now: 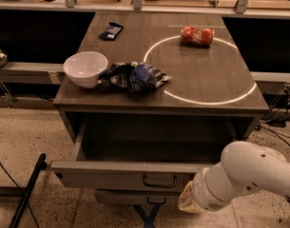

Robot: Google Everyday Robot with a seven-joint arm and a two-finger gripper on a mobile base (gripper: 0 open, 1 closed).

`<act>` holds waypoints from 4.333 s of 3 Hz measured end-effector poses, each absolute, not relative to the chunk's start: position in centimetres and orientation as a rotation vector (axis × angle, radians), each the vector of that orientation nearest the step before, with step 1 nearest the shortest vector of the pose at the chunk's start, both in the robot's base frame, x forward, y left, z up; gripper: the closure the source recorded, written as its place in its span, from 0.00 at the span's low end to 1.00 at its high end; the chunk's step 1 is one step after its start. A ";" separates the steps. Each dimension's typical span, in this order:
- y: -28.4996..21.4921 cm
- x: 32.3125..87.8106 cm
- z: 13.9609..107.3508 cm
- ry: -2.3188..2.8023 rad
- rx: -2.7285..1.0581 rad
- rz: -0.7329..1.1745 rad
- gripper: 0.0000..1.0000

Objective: Close top drawer

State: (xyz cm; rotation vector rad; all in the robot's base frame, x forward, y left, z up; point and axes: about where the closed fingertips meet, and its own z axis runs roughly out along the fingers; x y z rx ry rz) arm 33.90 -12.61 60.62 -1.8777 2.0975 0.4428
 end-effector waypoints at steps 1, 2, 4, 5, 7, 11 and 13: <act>-11.1 36.8 60.3 2.081 -1.879 0.432 1.00; -9.7 39.6 60.0 2.071 -1.881 0.428 1.00; -8.5 43.3 59.4 2.073 -1.893 0.417 1.00; -9.2 44.6 58.7 2.096 -1.888 0.415 1.00; -11.3 46.2 58.4 2.120 -1.842 0.414 1.00; -15.7 43.7 58.2 2.116 -1.676 0.515 1.00; -18.7 40.4 58.7 2.106 -1.572 0.613 1.00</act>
Offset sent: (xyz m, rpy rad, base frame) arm 0.0901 0.0467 -0.0129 0.0142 -0.0272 0.0151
